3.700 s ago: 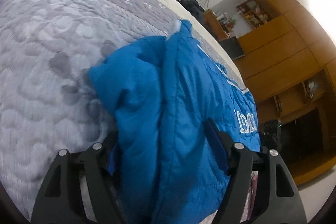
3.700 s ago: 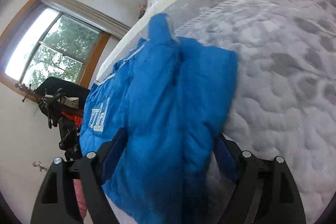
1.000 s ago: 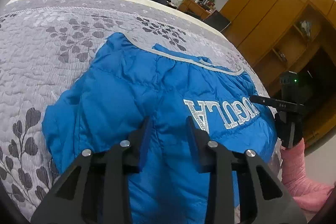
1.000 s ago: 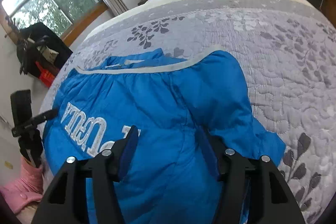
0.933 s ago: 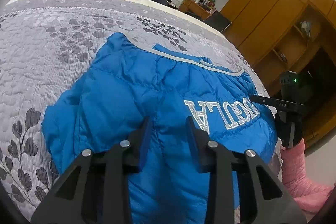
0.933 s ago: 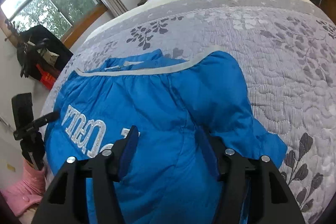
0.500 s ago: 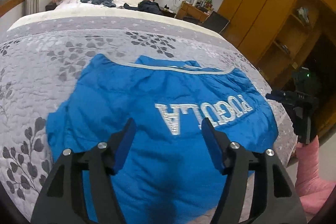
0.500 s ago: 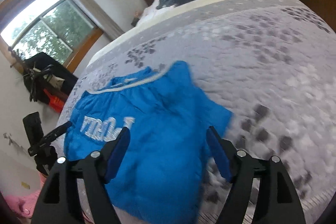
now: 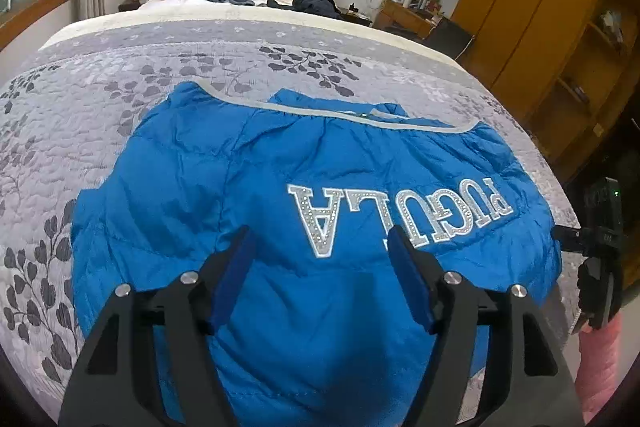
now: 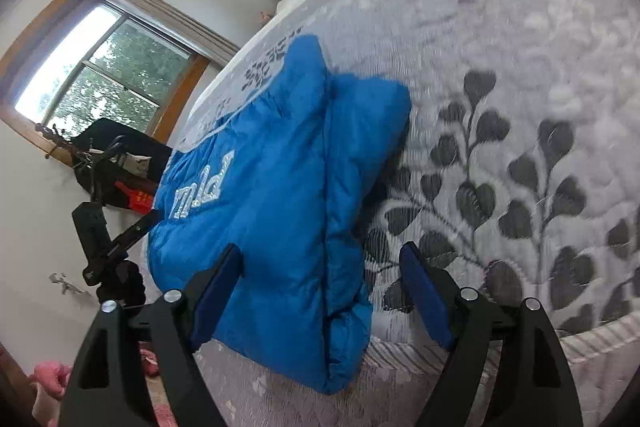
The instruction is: Fold large clothes
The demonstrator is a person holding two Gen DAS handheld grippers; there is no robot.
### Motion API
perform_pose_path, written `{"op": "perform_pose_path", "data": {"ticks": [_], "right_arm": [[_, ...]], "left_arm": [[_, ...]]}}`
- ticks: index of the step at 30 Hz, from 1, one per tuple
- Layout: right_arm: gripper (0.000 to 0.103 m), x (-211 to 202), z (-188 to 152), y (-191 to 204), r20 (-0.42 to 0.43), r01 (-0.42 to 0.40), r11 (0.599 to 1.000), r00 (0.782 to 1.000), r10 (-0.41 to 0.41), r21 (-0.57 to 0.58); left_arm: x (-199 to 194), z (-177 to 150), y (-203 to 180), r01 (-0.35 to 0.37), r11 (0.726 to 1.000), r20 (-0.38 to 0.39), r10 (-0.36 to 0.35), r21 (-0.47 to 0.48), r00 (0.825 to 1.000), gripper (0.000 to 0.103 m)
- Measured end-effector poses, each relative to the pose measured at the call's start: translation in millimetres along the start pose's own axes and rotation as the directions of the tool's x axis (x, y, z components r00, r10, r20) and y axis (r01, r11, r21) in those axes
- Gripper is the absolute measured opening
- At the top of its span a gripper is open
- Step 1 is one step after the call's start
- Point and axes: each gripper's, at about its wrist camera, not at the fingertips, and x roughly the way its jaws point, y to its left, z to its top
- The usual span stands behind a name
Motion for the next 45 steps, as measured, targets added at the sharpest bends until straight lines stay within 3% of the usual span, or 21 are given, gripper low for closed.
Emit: {"op": "perform_pose_path", "data": {"ticks": [9,12,17,22,30,36,45], "right_arm": [[0.081,30,6,6,-0.037,-0.072,0.997,0.997,0.072,0.0],[0.072,37,9,12,-0.05,-0.072,0.997,0.996,0.072,-0.001],[0.048,33,10,25,-0.036,-0.061,0.998,0.998,0.06,-0.021],[0.037,16,10,49,0.012,-0.038,0.997,0.999,0.039,-0.07],[0.036,8,8,79,0.051,-0.005,0.99,0.999,0.012,-0.142],[0.036,21,5,46,0.016,-0.018,0.999,1.0,0.019,-0.047],[0.038,33,-5,14,0.026,-0.102,0.993,0.995,0.1,0.063]], "left_arm": [[2,-5,1,-0.014,1.0,0.0,0.014,0.003,1.0,0.069],[3,-6,0,-0.016,1.0,0.002,0.016,0.008,1.0,0.069],[3,-8,0,-0.015,1.0,0.006,0.015,0.015,1.0,0.069],[3,-9,0,-0.014,1.0,0.003,0.014,0.018,1.0,0.071],[3,-11,0,-0.009,1.0,0.002,0.009,0.023,1.0,0.071],[3,-11,1,-0.006,1.0,0.005,0.006,0.029,1.0,0.071],[5,-13,-1,-0.002,0.999,0.012,0.002,0.047,1.0,0.072]]}}
